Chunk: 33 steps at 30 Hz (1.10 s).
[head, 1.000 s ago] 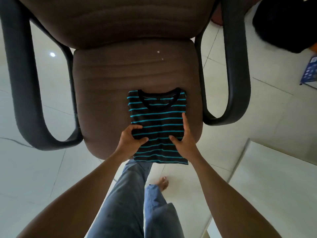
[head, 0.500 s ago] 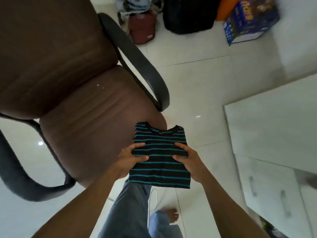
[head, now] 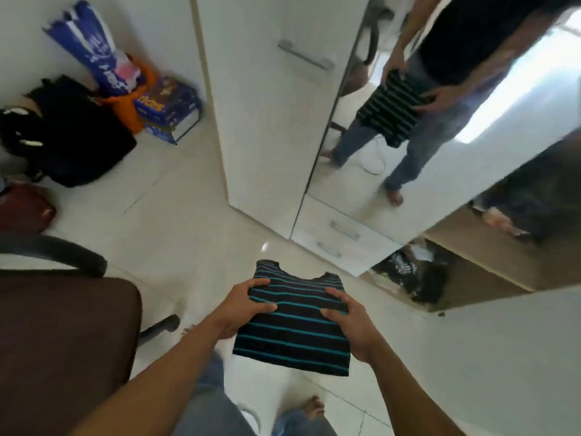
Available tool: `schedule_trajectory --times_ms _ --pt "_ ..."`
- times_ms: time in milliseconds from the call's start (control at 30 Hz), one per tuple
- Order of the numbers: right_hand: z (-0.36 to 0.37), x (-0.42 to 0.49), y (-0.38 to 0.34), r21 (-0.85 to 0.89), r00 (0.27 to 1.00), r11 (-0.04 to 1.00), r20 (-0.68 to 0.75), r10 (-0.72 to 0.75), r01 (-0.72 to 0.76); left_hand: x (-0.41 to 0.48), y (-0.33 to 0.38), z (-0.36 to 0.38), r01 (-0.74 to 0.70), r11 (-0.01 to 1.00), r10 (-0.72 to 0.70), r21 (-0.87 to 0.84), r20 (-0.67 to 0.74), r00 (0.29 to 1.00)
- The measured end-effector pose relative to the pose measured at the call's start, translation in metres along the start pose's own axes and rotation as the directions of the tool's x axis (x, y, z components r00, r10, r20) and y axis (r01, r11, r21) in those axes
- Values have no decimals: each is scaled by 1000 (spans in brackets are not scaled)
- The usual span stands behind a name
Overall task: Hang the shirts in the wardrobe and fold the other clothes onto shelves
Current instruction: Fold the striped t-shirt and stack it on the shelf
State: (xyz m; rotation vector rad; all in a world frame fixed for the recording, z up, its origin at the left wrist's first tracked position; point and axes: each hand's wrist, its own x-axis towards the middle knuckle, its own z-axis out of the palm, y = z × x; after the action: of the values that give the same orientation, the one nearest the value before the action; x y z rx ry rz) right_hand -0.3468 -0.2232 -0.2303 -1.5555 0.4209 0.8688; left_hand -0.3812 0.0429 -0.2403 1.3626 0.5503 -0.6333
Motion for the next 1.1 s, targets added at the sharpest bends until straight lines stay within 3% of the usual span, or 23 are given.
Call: schedule_trajectory --times_ms 200,400,600,867,1100 --pt "-144 -110 -1 139 947 964 -264 -183 225 -1 70 171 -166 950 114 265 201 973" --pt "-248 -201 -37 95 828 896 -435 -354 433 -29 163 306 -405 813 268 419 347 899" --pt "-331 -288 -103 -36 678 824 -550 -488 565 -68 253 414 -567 753 398 335 453 797" --pt "-420 -366 -224 -132 604 784 -565 -563 607 -101 371 512 -640 717 491 276 453 744" --pt "-499 -345 -331 -164 566 751 -561 -604 639 -65 464 575 -657 718 550 229 393 737"
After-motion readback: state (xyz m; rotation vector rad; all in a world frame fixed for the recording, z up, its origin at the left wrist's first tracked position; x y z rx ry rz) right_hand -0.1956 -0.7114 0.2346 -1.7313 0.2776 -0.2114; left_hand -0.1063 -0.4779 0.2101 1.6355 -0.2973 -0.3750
